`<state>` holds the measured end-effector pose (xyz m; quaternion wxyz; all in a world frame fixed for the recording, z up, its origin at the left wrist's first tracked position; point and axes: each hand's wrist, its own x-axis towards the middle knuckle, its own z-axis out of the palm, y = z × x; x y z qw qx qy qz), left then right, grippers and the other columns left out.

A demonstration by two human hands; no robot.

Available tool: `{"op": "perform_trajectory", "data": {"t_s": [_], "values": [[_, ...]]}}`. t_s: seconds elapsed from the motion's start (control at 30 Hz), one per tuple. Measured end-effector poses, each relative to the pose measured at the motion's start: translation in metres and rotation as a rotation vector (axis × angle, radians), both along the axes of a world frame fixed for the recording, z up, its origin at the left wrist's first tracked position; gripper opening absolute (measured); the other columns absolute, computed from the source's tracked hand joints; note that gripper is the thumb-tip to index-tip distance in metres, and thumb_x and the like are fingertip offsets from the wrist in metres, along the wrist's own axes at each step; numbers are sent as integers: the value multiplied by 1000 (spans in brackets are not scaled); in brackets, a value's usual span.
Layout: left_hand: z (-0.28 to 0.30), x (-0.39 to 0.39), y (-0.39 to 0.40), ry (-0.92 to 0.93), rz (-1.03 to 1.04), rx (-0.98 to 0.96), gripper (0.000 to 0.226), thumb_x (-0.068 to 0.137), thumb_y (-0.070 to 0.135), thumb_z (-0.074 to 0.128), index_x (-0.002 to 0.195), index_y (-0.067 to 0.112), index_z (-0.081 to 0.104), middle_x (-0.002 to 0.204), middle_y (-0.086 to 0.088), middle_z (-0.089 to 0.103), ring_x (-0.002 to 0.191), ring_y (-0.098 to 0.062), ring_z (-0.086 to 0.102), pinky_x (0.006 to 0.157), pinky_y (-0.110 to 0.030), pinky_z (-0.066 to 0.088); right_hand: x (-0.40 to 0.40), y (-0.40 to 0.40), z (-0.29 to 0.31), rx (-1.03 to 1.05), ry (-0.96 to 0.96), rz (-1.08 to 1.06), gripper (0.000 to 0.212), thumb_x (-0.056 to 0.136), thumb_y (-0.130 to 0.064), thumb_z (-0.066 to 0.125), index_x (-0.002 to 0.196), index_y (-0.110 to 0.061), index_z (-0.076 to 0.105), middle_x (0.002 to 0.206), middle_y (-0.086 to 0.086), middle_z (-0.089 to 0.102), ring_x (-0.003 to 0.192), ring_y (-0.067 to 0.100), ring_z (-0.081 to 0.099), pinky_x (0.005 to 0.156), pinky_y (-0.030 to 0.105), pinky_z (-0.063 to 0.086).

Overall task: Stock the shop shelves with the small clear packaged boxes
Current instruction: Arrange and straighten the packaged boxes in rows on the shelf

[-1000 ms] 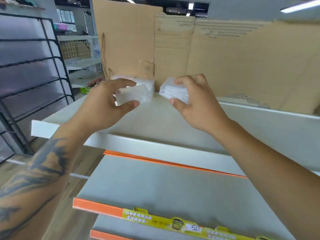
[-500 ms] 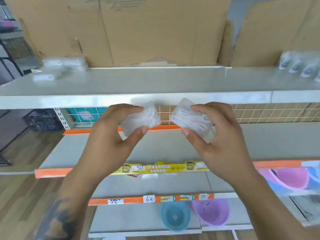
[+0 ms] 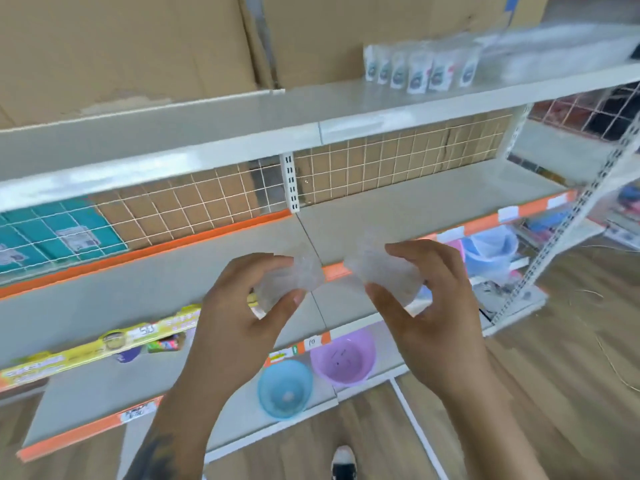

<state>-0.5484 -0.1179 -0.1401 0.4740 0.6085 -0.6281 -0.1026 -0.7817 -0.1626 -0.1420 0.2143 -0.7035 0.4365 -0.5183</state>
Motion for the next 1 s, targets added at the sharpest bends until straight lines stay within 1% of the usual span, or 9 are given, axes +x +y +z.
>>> {"op": "perform_trajectory", "data": {"t_s": [0.1,0.23,0.4,0.5,0.6,0.63,0.73,0.9,1.0], "values": [[0,-33,-37,-20,-72,30,38,83,37,75,120,32,70,121,21,62,116,-3,59,95,-18,47,-38,-15,-11,19,-26,-90,47,81,-13,83,122,-26,66,122,-6,54,116,2,54,94,8,39],[-9,-88,-95,-28,-190,52,37,85,23,83,120,30,70,122,21,61,117,3,57,94,-8,41,-92,-46,-22,33,-32,-209,47,80,-10,84,120,-26,66,122,-5,56,114,0,54,92,9,40],[-23,-159,-179,11,-353,88,40,84,21,83,120,32,70,124,21,60,119,-1,59,94,-15,46,-160,-102,-21,66,21,-308,42,80,-10,84,116,-26,69,131,-12,57,124,0,54,97,9,39],[-29,-198,-228,36,-438,122,41,85,22,83,121,36,69,127,19,61,122,-3,58,95,-14,44,-198,-145,-15,88,71,-339,43,80,-12,85,115,-32,68,135,-19,57,126,2,54,96,8,39],[-35,-227,-273,47,-446,134,41,84,21,84,121,33,69,127,17,61,120,-3,58,95,-17,45,-228,-186,-12,137,76,-341,45,80,-13,85,113,-37,66,134,-21,58,125,2,55,91,6,39],[-37,-236,-287,53,-450,141,41,84,21,84,121,32,70,127,16,62,120,-3,59,94,-16,46,-237,-198,-12,152,82,-341,45,80,-12,85,113,-37,67,134,-21,58,126,2,55,93,8,40],[-40,-259,-318,67,-461,164,41,83,18,85,120,29,71,128,13,61,119,1,57,86,-4,41,-261,-228,-15,171,110,-356,47,80,-10,85,115,-36,68,135,-21,58,131,5,53,104,17,40],[-41,-292,-359,60,-494,171,37,83,19,85,117,29,74,129,12,61,119,9,53,88,0,36,-293,-259,-18,227,101,-354,42,81,-10,83,113,-34,68,136,-22,57,128,2,55,98,10,39],[-39,-307,-380,37,-505,163,35,82,32,79,116,31,73,130,14,61,121,8,54,95,-3,36,-310,-278,-20,237,107,-338,42,82,-9,83,112,-35,69,136,-23,56,128,4,54,98,10,39]]}}
